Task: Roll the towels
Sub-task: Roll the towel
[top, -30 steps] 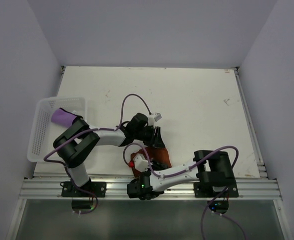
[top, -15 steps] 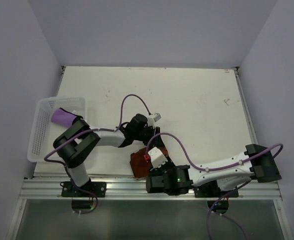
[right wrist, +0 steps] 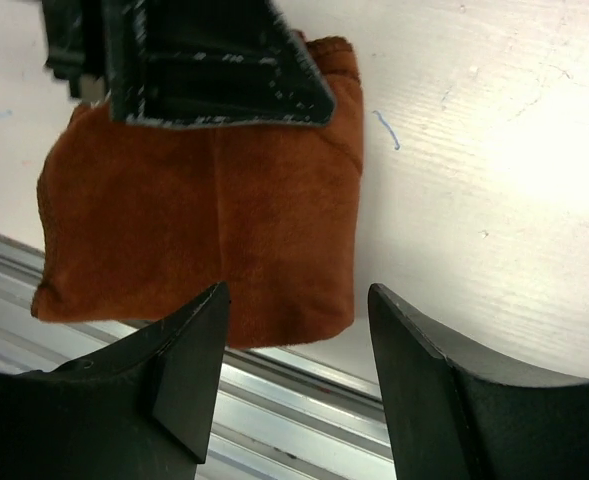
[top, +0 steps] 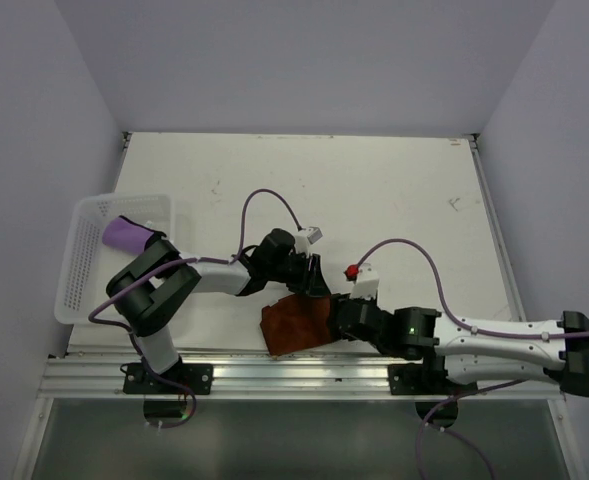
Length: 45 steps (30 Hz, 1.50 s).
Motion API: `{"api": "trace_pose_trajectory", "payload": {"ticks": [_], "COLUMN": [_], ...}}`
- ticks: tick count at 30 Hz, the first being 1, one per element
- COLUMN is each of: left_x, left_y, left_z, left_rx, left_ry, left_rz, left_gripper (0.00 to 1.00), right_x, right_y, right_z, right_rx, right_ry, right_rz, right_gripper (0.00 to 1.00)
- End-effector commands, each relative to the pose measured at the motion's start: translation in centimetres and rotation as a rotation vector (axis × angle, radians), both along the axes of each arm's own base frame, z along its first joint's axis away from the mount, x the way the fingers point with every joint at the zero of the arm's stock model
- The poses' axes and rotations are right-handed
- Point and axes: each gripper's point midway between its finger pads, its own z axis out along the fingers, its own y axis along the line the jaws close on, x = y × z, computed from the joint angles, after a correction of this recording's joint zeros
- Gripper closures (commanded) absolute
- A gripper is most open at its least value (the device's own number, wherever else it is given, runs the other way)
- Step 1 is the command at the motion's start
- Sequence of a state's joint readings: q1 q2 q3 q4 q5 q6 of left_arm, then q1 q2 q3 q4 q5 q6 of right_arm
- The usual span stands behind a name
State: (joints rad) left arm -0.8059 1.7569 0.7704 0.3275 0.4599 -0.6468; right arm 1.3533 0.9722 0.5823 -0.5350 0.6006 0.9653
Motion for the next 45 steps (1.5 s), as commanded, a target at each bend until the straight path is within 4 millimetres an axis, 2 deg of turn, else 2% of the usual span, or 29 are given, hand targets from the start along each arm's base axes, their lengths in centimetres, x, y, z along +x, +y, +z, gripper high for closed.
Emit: {"api": "trace_pose_trajectory", "payload": {"ticks": [1,6,12,15,21,25,29,30,34,37,41,42,44,45], "left_x": [-1.0,-1.0,-1.1,-1.0,-0.8,-0.8,-0.7,-0.6,-0.3,0.7,3.2,4.4,5.5,6.7], "left_y": [1.5,1.6,1.7,1.6,1.8,2.1,2.3,2.2,2.3,2.4,2.4,2.2,2.1,1.9], "left_z": [-2.1,-1.9,-2.1,-1.9,-2.0,-2.0,-2.0,-1.9,-1.5,-0.4,1.9,3.1,4.7,6.1], "left_rx": [0.083,0.085,0.088,0.084,0.097,0.106,0.115,0.114,0.13,0.145,0.16,0.141,0.119,0.098], "left_ry": [0.027,0.023,0.028,0.023,0.016,0.012,0.005,0.002,-0.012,-0.058,-0.127,-0.145,-0.172,-0.198], "left_rz": [0.02,0.02,0.021,0.023,0.031,0.04,0.046,0.046,0.053,0.067,0.106,0.124,0.141,0.157], "left_gripper": [0.56,0.56,0.56,0.56,0.56,0.56,0.56,0.56,0.56,0.55,0.51,0.51,0.5,0.5], "right_x": [0.8,0.4,-0.8,-1.0,-1.1,-1.3,-1.5,-1.5,-1.3,-1.1,-0.6,-0.6,-0.6,-0.5], "right_y": [1.3,1.5,0.9,0.7,0.8,1.1,1.6,1.6,1.4,1.1,0.3,0.3,0.2,0.1], "right_z": [0.5,-1.4,-5.0,-5.8,-6.3,-7.1,-7.4,-7.5,-7.0,-6.4,-5.9,-5.8,-5.7,-5.7], "right_rx": [0.181,0.232,0.216,0.202,0.18,0.17,0.161,0.154,0.149,0.14,0.111,0.11,0.099,0.094], "right_ry": [0.078,0.149,0.234,0.245,0.253,0.269,0.283,0.284,0.271,0.25,0.221,0.217,0.213,0.209], "right_rz": [-0.055,-0.053,-0.081,-0.085,-0.075,-0.064,-0.048,-0.045,-0.044,-0.045,-0.058,-0.059,-0.055,-0.058], "right_gripper": [0.39,0.36,0.3,0.3,0.31,0.34,0.47,0.54,0.69,0.79,0.9,0.92,0.98,1.0]}}
